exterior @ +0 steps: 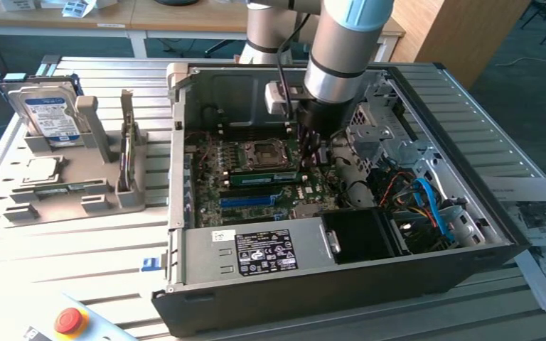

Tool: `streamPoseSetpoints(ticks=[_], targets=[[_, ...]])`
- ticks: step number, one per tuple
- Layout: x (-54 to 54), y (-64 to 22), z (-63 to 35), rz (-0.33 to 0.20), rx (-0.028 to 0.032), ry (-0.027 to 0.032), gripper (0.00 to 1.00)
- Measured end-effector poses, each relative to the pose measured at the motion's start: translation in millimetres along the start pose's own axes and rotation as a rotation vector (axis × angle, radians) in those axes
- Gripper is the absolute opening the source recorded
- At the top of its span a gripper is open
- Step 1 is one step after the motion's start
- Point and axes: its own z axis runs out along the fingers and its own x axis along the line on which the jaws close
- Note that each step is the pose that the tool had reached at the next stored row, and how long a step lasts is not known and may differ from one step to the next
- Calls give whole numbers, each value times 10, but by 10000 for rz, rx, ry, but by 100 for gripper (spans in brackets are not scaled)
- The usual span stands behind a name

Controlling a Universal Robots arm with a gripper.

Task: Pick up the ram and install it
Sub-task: 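Press down the ram until it locks into place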

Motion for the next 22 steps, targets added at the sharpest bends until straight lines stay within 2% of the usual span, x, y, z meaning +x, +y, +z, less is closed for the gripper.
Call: streamPoseSetpoints(ticks=[22], targets=[[2,-1,38,0,1,3,10]])
